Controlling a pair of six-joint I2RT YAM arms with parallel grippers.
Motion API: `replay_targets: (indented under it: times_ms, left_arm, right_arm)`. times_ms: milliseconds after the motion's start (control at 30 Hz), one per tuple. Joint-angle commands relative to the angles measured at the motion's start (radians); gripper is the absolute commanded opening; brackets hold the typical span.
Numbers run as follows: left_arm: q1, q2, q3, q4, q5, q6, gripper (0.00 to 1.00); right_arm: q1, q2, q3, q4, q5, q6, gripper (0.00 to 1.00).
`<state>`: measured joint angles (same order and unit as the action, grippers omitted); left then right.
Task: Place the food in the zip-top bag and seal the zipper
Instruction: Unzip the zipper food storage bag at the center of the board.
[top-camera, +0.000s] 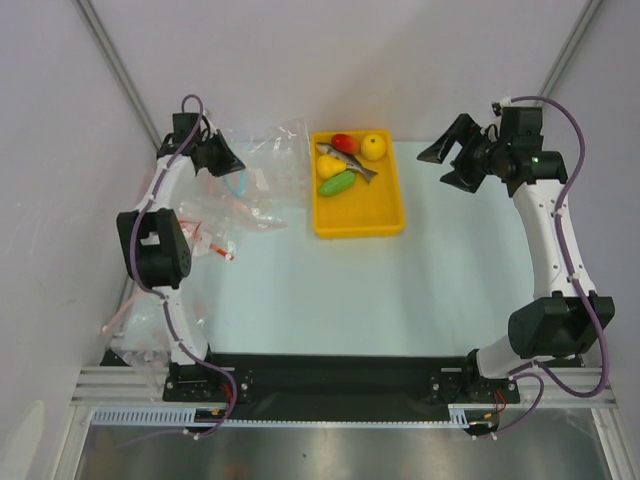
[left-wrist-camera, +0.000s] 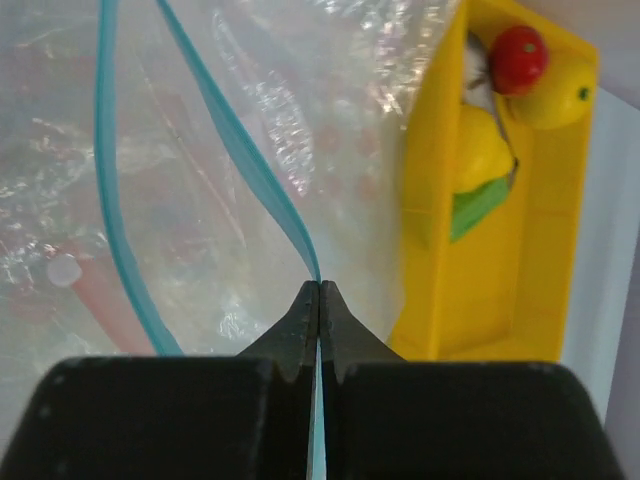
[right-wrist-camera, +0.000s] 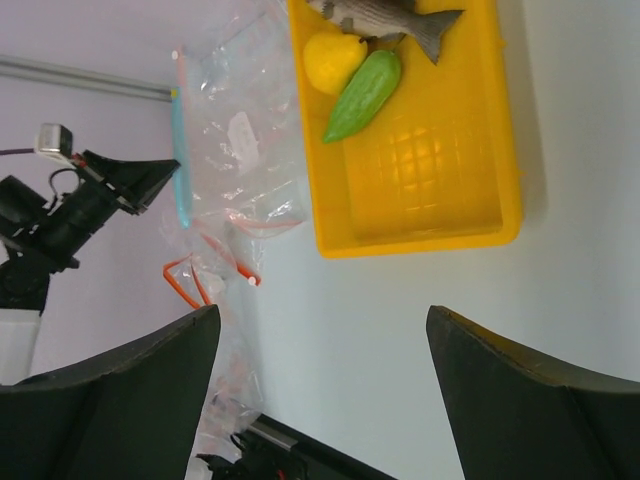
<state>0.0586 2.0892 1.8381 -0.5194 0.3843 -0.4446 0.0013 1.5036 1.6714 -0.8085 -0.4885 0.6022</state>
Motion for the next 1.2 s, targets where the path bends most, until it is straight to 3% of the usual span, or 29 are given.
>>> replay_targets:
  times_ms: [0, 167, 333, 500, 600, 833, 867, 967, 1067, 1167]
  left_arm:
    - [-0.026, -0.205, -0.057, 0.065, 0.071, -0.019, 0.0]
    - [-0.051, -0.384, -0.166, 0.062, 0.067, -0.031, 0.0]
    - [-0.204, -0.538, -0.252, 0.012, -0.054, -0.01, 0.0]
    - [-0.351, -0.702, -0.367, 0.009, -0.168, -0.029, 0.0]
    - [-0.429, -0.757, -0.436, 0.013, -0.215, -0.005, 0.0]
    - [-0.483, -0.885, -0.638, 0.128, -0.171, -0.034, 0.0]
    - [-0.49, -0.893, -0.664, 0.145, -0.17, -0.042, 0.0]
    - [-0.531, -0.897, -0.691, 0.163, -0.179, -0.048, 0.0]
    - [-0.589, -0.888, -0.692, 0.176, -0.219, -0.045, 0.0]
    - [-0.62, -0.868, -0.677, 0.176, -0.245, -0.049, 0.0]
  right_arm:
    - [0.064, 0.049, 0.103, -0.023, 0.024, -0.045, 0.91]
    - [0.179, 0.16, 0.278, -0.057, 0.059, -0.093, 0.9]
    - [0.316, 0.211, 0.404, -0.123, 0.155, -0.218, 0.91]
    - [0.373, 0.149, 0.228, -0.039, 0.316, -0.245, 1.0]
    - [0.373, 0.083, 0.127, 0.026, 0.379, -0.237, 1.0]
    - [0.371, -0.013, -0.045, 0.241, 0.209, -0.156, 1.0]
    - [0.381, -0.006, -0.041, 0.244, 0.223, -0.121, 0.98]
    - [0.405, 0.048, 0.016, 0.156, 0.202, -0.019, 0.77]
    - [0.43, 0.093, 0.054, 0.115, 0.133, 0.054, 0.68]
    - [0.473, 0.107, 0.062, 0.103, 0.162, 0.07, 0.65]
